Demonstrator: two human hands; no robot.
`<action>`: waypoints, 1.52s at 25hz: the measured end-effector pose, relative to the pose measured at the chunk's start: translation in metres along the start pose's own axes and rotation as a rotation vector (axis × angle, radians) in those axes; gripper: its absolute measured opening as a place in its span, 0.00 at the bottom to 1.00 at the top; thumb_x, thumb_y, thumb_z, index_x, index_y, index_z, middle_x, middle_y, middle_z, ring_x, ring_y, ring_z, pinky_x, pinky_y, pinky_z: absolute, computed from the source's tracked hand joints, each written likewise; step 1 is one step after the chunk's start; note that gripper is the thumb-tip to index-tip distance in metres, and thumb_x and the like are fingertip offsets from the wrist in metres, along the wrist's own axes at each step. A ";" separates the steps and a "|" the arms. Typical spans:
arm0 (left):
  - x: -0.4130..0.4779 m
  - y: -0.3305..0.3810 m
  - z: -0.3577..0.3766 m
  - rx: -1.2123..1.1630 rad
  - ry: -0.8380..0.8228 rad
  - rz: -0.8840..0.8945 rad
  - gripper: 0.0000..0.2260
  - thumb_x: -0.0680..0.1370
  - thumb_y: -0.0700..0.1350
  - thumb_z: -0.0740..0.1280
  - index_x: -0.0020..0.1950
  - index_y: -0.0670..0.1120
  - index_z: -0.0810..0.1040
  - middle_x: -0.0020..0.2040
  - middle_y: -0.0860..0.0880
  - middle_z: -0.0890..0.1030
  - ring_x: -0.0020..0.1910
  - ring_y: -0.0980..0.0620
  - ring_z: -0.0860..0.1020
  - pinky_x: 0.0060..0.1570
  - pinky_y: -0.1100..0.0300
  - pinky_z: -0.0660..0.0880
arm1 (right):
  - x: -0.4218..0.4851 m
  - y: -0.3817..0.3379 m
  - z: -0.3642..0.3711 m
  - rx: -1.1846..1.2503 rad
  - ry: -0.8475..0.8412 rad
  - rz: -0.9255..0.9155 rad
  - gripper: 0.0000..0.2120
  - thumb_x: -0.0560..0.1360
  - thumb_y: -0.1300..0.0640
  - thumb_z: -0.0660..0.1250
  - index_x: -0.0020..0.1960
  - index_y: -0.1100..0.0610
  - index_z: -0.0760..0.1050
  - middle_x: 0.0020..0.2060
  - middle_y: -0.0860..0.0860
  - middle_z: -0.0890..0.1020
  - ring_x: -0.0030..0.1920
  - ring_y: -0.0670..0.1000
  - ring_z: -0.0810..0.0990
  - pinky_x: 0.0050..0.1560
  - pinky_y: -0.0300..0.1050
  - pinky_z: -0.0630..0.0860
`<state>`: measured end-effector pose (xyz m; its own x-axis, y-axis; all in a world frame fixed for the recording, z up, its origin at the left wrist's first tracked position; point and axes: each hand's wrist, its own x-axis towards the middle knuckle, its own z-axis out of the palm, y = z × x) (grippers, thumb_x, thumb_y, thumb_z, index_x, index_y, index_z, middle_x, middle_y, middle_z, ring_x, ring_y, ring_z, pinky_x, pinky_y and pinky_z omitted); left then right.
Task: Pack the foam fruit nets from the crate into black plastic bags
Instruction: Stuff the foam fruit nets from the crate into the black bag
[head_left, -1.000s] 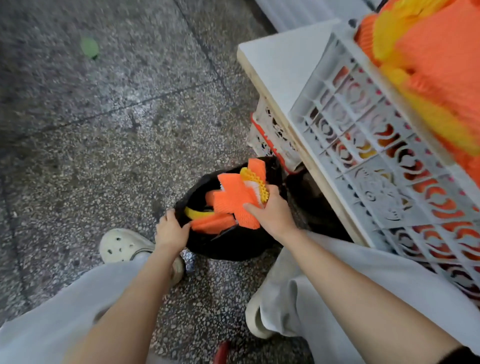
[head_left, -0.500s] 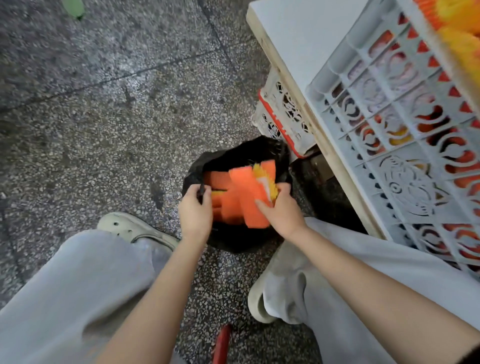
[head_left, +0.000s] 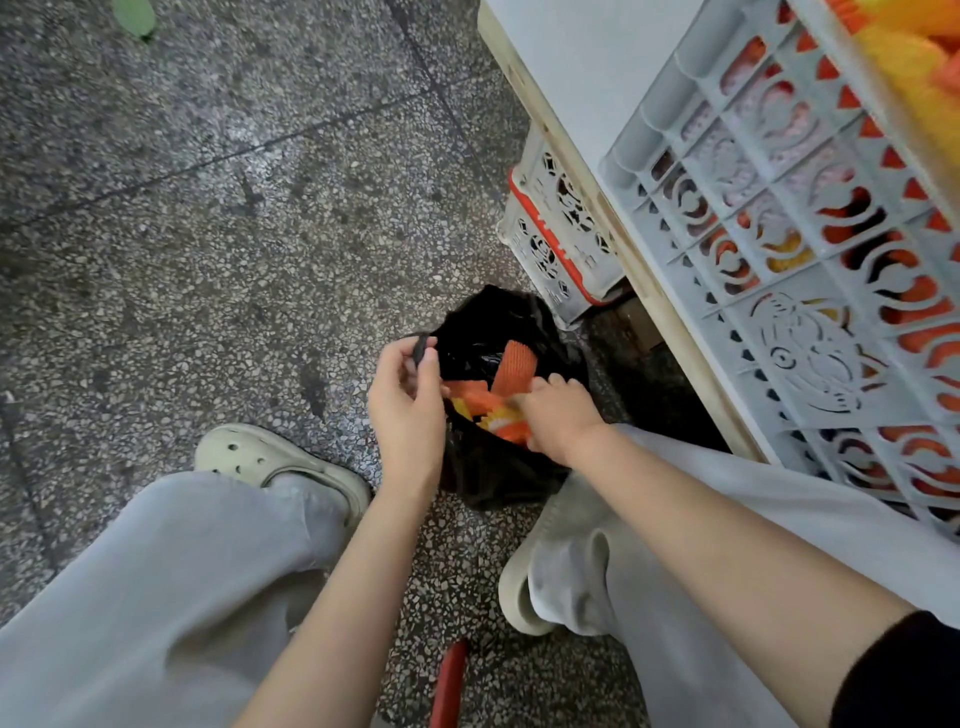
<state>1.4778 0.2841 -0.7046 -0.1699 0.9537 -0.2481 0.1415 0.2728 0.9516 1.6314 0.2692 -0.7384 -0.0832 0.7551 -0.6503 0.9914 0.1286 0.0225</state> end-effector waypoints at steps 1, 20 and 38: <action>-0.004 0.006 0.003 -0.022 -0.045 0.032 0.06 0.79 0.40 0.62 0.46 0.50 0.76 0.36 0.50 0.75 0.37 0.50 0.74 0.40 0.55 0.72 | 0.001 0.002 0.001 0.066 -0.025 0.037 0.26 0.74 0.52 0.66 0.70 0.53 0.63 0.62 0.57 0.73 0.64 0.60 0.69 0.61 0.52 0.67; -0.011 -0.026 -0.030 0.245 -0.011 -0.011 0.03 0.77 0.40 0.65 0.50 0.46 0.74 0.42 0.50 0.78 0.42 0.52 0.76 0.46 0.54 0.72 | -0.003 -0.042 -0.003 0.113 0.022 -0.212 0.23 0.78 0.66 0.56 0.72 0.58 0.59 0.67 0.56 0.69 0.66 0.57 0.66 0.63 0.51 0.64; -0.087 0.192 0.057 0.935 -0.318 1.050 0.16 0.72 0.51 0.54 0.49 0.45 0.76 0.45 0.46 0.75 0.46 0.42 0.75 0.45 0.50 0.71 | -0.267 0.095 -0.164 -0.055 1.153 0.104 0.11 0.72 0.59 0.64 0.53 0.59 0.74 0.46 0.56 0.77 0.47 0.58 0.76 0.44 0.52 0.74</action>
<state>1.5753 0.2605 -0.5101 0.6149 0.7156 0.3315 0.6591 -0.6971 0.2822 1.7309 0.1854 -0.4383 -0.0716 0.8980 0.4342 0.9956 0.0377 0.0862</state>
